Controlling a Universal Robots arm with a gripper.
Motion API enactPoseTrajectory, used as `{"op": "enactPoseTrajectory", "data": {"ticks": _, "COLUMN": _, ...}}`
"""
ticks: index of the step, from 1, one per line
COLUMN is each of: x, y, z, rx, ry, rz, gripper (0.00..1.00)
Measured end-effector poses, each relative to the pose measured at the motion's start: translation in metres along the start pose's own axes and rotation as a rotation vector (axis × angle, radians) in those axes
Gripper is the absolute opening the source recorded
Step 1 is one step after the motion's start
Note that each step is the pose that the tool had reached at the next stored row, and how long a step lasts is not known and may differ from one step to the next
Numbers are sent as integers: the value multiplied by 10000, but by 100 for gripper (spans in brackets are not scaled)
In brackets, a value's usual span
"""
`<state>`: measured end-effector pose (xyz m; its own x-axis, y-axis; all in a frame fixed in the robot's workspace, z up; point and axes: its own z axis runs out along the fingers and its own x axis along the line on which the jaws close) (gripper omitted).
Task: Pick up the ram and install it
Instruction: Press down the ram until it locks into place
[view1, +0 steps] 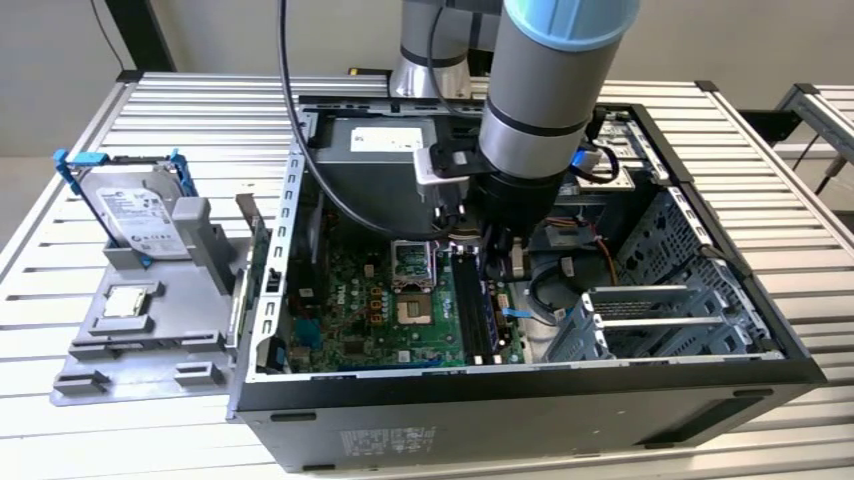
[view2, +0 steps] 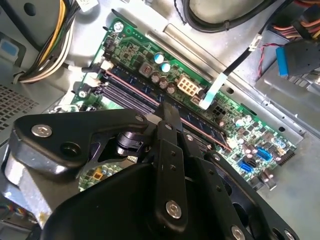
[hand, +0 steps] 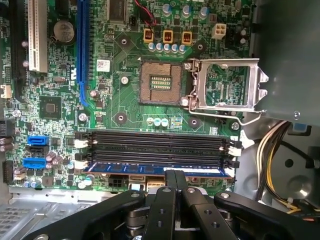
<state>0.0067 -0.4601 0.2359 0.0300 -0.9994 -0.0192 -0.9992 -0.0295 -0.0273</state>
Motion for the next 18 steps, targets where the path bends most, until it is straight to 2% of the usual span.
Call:
{"op": "enactPoseTrajectory", "data": {"ticks": 7, "x": 101, "y": 0, "z": 5, "rx": -10, "ry": -3, "rz": 1, "gripper": 0}}
{"op": "enactPoseTrajectory", "data": {"ticks": 14, "x": 107, "y": 0, "z": 14, "rx": -9, "ry": -6, "rz": 2, "gripper": 0}}
{"op": "enactPoseTrajectory", "data": {"ticks": 18, "x": 107, "y": 1, "z": 75, "rx": -9, "ry": -4, "rz": 1, "gripper": 0}}
